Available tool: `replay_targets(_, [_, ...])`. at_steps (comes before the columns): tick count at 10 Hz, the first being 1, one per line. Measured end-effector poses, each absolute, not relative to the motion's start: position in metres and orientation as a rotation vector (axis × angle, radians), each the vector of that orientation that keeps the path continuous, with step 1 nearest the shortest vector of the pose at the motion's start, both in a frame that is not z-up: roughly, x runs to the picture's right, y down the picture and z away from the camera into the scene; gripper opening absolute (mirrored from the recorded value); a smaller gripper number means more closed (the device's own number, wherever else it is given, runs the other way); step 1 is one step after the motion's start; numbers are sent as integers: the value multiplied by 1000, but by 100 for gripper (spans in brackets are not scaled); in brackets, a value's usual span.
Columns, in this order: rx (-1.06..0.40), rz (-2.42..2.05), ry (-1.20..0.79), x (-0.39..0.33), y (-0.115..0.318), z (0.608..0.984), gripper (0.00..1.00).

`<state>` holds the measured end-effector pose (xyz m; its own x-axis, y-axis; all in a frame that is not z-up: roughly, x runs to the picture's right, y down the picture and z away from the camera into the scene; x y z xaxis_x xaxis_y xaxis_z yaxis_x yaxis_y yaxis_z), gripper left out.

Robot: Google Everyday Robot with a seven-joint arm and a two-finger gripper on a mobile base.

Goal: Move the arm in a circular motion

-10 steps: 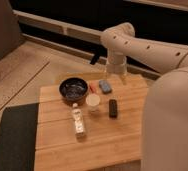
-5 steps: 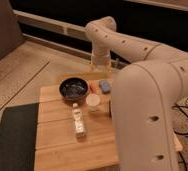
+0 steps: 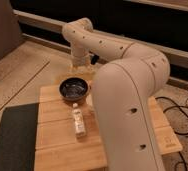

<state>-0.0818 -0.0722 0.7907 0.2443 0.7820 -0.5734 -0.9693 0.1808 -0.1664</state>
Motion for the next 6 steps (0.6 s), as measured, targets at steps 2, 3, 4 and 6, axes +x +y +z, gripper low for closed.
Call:
replay_targets(2, [-592, 1204, 397, -105, -47, 777, 65])
replay_targets(3, [-601, 1156, 408, -112, -29, 768, 65])
replay_targets(4, [-606, 1139, 421, -113, -17, 761, 65])
replay_targets(6, [-633, 1144, 443, -111, 12, 742, 65])
